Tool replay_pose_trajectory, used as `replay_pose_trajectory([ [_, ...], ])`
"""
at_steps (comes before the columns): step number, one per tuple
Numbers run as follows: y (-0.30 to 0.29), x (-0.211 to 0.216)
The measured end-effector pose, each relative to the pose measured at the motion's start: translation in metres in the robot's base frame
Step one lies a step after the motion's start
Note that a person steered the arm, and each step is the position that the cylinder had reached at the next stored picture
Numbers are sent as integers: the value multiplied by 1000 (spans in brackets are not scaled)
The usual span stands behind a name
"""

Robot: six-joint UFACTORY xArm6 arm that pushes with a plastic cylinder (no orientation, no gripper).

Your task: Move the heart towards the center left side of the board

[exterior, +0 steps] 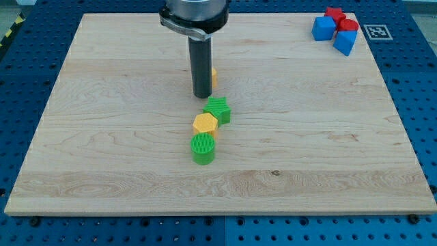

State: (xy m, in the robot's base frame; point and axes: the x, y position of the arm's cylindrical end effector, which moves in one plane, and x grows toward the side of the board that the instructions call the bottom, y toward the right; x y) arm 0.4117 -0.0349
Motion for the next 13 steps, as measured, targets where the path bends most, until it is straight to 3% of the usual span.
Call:
replay_pose_trajectory([
  [4,88,-48],
  [6,56,-65],
  [8,-20,-45],
  [11,-86,-34],
  [12,-97,-32],
  [13,-70,-32],
])
